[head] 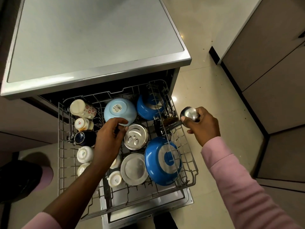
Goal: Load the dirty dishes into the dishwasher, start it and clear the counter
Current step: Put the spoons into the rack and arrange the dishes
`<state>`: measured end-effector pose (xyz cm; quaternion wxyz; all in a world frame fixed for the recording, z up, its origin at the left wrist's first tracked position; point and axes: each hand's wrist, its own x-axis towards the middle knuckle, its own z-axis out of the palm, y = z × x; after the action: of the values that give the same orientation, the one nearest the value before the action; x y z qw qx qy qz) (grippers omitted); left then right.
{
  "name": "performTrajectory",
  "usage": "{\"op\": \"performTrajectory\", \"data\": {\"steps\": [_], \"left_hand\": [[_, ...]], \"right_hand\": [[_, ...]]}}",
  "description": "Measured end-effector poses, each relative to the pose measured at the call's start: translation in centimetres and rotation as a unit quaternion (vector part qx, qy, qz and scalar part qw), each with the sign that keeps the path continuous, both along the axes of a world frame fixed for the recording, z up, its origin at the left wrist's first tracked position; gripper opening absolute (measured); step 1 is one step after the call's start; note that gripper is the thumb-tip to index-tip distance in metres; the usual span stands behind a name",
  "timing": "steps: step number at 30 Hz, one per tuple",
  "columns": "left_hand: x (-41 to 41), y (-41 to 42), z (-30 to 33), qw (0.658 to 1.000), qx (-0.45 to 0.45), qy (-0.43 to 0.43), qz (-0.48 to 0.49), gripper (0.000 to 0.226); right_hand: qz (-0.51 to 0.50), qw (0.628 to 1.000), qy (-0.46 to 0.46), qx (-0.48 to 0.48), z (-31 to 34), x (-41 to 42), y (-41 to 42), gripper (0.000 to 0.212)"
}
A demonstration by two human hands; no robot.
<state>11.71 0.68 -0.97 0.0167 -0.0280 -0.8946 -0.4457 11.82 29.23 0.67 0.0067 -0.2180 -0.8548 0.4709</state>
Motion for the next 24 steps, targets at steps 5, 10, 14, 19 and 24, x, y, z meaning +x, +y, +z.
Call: {"op": "performTrajectory", "data": {"steps": [5,10,14,19,24], "left_hand": [[0.1,0.3,-0.4,1.0,0.008,-0.008,0.0,0.018],[0.2,0.6,-0.9,1.0,0.021,-0.019,-0.009,0.019],[0.3,0.8,-1.0,1.0,0.021,-0.022,-0.006,0.02],[0.6,0.3,-1.7,1.0,0.0,-0.02,-0.018,0.02],[0.8,0.1,-2.6,0.999,-0.003,-0.03,-0.014,0.02]], "right_hand": [[0.044,0.995,-0.015,0.091,0.6,0.2,-1.2,0.033],[0.065,0.992,-0.079,0.071,-1.6,-0.1,-2.7,0.032],[0.166,0.983,-0.069,0.03,-1.6,-2.0,-1.2,0.021],[0.238,0.962,-0.126,0.034,-2.9,-2.2,2.4,0.018],[0.217,0.941,-0.227,0.123,-8.6,-0.7,0.5,0.02]]}}
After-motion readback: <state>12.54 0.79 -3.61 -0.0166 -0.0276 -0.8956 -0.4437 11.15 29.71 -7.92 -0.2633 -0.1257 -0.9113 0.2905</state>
